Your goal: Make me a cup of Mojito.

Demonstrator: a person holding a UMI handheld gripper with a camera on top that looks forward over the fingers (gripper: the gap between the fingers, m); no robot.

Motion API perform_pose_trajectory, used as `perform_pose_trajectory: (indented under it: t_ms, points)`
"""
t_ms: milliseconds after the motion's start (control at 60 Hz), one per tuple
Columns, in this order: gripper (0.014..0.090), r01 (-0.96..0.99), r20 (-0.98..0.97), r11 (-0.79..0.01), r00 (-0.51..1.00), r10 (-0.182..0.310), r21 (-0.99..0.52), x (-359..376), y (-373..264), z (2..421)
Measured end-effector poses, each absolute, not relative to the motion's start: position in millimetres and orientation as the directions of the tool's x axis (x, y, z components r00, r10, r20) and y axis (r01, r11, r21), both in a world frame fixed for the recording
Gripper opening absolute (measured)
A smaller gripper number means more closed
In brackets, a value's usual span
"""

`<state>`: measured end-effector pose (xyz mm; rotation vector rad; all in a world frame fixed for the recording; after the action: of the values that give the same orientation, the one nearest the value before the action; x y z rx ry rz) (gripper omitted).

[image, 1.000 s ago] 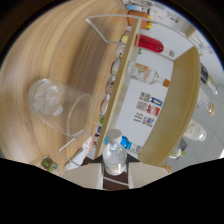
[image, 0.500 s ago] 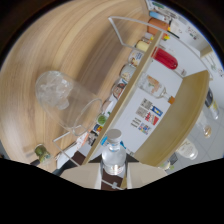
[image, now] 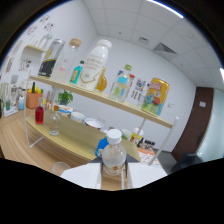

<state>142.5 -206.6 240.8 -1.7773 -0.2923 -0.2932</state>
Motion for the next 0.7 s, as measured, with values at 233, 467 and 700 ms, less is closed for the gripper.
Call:
perform_pose_trajectory:
  t_ms: [233,467,700]
  points:
    - [0.0338,0.074,0.074,-0.342,0.997,0.012,-0.937,164.0,-201.8,142.9]
    - [0.0337,0.019,0.012,-0.483,1.0,0.018,-0.876,171.2,-208.4,56.5]
    - [0.0336,0.002,-0.014,-0.53,1.0,0.025,-0.848,170.2,-212.9,27.9]
